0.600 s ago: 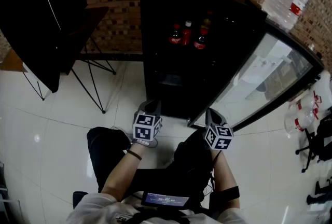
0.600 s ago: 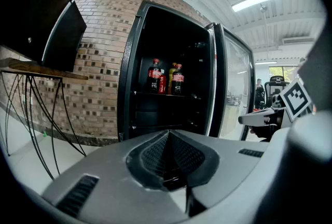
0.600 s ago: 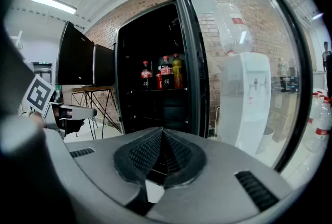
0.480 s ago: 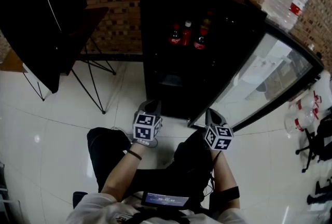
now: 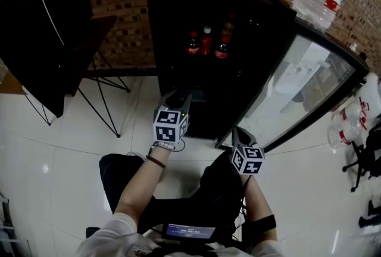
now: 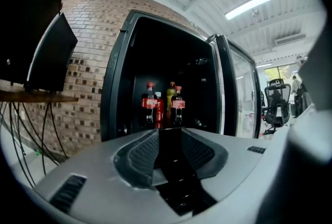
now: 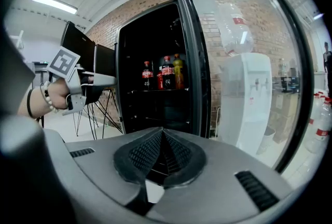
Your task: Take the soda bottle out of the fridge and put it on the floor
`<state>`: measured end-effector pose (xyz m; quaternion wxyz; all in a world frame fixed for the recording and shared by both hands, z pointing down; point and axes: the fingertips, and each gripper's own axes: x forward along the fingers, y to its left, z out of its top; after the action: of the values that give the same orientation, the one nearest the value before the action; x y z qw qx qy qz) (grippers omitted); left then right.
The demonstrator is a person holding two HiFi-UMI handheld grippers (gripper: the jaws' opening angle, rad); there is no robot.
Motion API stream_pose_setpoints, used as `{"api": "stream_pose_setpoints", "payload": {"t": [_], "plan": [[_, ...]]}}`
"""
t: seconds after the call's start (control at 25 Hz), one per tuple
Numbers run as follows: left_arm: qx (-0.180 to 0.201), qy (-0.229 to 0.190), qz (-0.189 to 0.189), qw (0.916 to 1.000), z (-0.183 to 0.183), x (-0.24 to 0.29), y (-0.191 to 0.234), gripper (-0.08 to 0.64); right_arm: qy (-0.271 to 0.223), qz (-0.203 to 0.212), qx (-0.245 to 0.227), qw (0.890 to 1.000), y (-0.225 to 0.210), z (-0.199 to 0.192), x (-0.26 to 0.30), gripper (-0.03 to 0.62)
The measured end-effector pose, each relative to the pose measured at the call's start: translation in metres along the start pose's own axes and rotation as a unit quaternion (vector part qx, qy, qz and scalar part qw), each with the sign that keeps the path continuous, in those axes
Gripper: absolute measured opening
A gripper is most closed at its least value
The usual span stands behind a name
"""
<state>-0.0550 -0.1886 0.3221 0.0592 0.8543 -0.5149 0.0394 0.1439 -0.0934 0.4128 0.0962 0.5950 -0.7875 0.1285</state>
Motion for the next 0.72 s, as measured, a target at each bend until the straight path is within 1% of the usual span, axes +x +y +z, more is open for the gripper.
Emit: {"api": "stream_pose_setpoints", "payload": {"t": [0.2, 0.32, 0.4, 0.56, 0.72], "plan": [[0.023, -0.027, 0.005, 0.9993, 0.058, 0.038, 0.004, 0.173, -0.001, 0.001, 0.000, 1.000, -0.002, 0.001, 0.000, 0.017], [0.041, -0.033, 0.016, 0.9985, 0.083, 0.063, 0.010, 0.189, 0.000, 0.002, -0.001, 1.000, -0.001, 0.000, 0.000, 0.017], [0.052, -0.033, 0.026, 0.9978, 0.095, 0.079, 0.015, 0.216, 0.001, 0.002, -0.001, 1.000, -0.001, -0.001, -0.002, 0.017], [0.071, -0.027, 0.046, 0.9961, 0.111, 0.111, 0.026, 0.216, 0.001, 0.003, 0.002, 1.000, -0.007, -0.001, -0.001, 0.017], [0.076, -0.020, 0.065, 0.9948, 0.124, 0.140, 0.033, 0.216, 0.000, 0.006, 0.002, 1.000, -0.009, 0.001, 0.001, 0.017]]}}
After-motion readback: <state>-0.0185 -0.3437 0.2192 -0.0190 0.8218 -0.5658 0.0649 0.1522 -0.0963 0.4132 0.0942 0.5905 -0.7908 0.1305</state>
